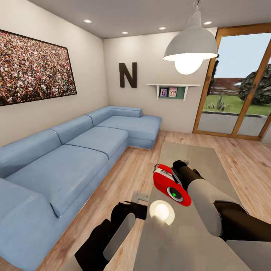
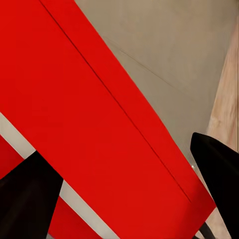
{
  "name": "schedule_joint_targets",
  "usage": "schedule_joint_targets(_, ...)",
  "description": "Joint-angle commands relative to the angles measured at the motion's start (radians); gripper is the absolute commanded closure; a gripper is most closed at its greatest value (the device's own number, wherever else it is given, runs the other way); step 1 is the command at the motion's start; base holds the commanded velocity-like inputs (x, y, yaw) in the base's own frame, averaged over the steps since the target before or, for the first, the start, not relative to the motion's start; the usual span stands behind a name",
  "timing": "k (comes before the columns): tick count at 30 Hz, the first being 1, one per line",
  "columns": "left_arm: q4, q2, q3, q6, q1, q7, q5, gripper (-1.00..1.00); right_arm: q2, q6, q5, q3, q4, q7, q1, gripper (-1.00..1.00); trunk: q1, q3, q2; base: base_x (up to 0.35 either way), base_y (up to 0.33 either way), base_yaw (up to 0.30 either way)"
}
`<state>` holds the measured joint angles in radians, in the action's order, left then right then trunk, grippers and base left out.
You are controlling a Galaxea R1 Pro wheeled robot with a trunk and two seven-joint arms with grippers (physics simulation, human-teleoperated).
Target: Turn on the radio receiver that's on the table in the living room.
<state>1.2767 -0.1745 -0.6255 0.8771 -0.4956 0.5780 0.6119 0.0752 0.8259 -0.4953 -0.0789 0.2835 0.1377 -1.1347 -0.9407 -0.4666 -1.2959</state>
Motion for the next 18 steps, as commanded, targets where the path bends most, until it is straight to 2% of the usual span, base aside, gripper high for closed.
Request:
schedule_joint_targets(1, 0.000, 0.000, 0.000, 0.004, 0.000, 0.013, 0.014, 1.00, 0.000, 0.001, -0.007, 0.001, 0.000, 0.000, 0.000, 1.00, 0.000, 0.000, 0.000, 0.000, 0.000, 0.000)
schedule_joint_targets(6, 0.000, 0.000, 0.001, 0.011, 0.000, 0.052, 0.048, 1.00, 0.000, 0.002, -0.007, 0.001, -0.013, 0.002, 0.000, 1.00, 0.000, 0.000, 0.000, 0.000, 0.000, 0.000)
schedule_joint_targets(11, 0.002, 0.000, 0.001, 0.012, 0.000, 0.062, 0.052, 1.00, 0.000, 0.001, -0.005, 0.000, -0.018, 0.002, 0.001, 1.00, 0.000, 0.000, 0.000, 0.000, 0.000, 0.000)
schedule_joint_targets(15, 0.009, 0.000, 0.001, 0.012, 0.000, 0.119, 0.058, 1.00, 0.000, -0.006, -0.006, -0.001, -0.018, 0.004, 0.001, 1.00, 0.000, 0.000, 0.000, 0.000, 0.000, 0.000)
schedule_joint_targets(17, 0.014, 0.000, 0.003, 0.012, 0.001, 0.135, 0.077, 1.00, 0.000, -0.009, -0.009, -0.001, -0.018, 0.007, 0.002, 1.00, 0.000, 0.000, 0.000, 0.000, 0.000, 0.000)
schedule_joint_targets(18, 0.023, 0.000, 0.003, 0.011, 0.001, 0.140, 0.108, 1.00, 0.000, -0.011, -0.011, -0.001, -0.016, 0.008, 0.003, 1.00, 0.000, 0.000, 0.000, 0.000, 0.000, 0.000)
